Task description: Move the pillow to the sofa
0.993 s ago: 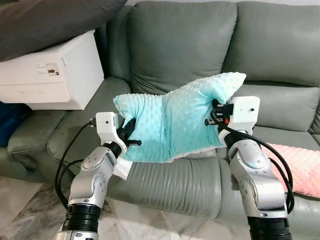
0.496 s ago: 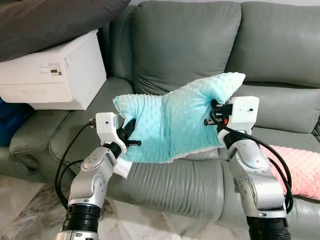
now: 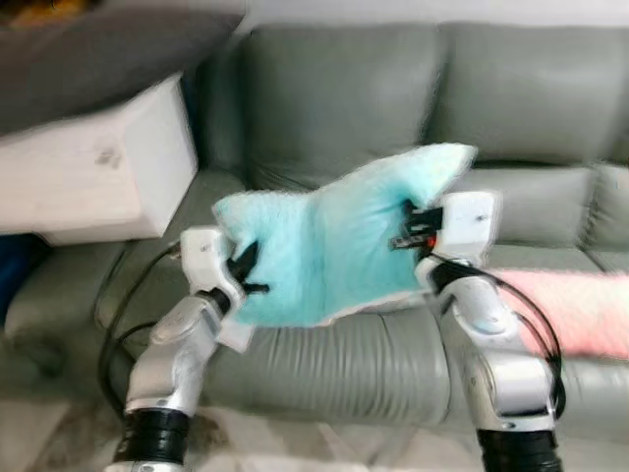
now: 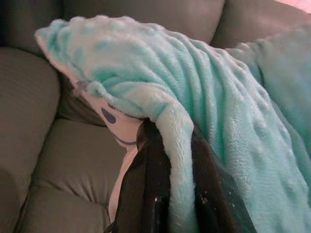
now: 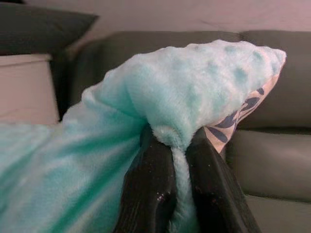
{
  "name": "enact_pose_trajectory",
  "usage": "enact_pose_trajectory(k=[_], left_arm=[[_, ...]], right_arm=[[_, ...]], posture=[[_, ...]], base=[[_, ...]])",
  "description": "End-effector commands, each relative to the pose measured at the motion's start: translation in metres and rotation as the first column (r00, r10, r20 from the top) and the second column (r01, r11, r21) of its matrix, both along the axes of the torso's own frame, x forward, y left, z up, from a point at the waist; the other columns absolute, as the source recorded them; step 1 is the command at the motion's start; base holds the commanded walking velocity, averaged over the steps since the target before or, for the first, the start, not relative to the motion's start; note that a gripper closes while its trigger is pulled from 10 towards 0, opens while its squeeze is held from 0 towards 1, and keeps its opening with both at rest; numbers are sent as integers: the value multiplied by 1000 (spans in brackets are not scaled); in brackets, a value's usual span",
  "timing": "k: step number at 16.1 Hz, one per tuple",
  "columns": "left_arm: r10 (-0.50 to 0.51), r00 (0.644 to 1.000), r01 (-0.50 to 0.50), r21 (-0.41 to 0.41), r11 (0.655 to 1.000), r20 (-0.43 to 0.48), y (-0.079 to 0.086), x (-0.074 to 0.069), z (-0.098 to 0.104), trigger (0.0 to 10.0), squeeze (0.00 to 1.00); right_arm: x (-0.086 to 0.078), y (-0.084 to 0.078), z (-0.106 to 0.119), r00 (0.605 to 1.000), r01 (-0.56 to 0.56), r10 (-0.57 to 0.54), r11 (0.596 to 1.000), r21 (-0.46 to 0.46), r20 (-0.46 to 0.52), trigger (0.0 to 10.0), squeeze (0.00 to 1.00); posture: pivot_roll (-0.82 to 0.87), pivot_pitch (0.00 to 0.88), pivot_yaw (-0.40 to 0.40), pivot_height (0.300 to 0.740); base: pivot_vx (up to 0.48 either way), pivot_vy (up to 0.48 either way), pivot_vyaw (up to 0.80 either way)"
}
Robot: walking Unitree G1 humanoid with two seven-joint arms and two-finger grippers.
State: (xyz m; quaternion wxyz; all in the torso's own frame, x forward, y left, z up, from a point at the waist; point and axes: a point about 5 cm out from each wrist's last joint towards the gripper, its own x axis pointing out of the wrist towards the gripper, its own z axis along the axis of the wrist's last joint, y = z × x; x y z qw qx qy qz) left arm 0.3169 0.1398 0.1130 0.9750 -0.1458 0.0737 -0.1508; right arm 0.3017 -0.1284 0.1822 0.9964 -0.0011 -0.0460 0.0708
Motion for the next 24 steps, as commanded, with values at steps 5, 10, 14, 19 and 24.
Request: enact_pose_trajectory(k=[5,10,14,19,24], left_arm=[[-71,996,71,6,997,50,-16,-1,9,10000,0],[-79,995,79,-7,997,64,-17,-1,10,10000,0],[-84,994,85,-11,996,75,-20,-3,11,10000,0],[-89,991,92,-21,996,96,-20,-5,12,10000,0],[-81,993,82,-19,996,81,-21,-5,10,10000,0]], right_arm=[[0,-5,7,999,24,-23,1000,-4,35,10000,0],[0,-5,7,999,27,-27,1000,-6,35,10000,0],[-1,-6,7,999,29,-29,1000,-9,35,10000,0],[-1,-6,7,999,31,-31,999,-15,35,10000,0],[-1,-6,7,999,31,-30,999,-15,36,10000,0]], posture=[[-238,2,53,740],[-238,2,53,740],[-241,0,55,740],[-244,1,54,740],[-242,1,55,740]], base=[[0,0,0],[0,0,0],[0,0,0],[325,0,0],[272,0,0]])
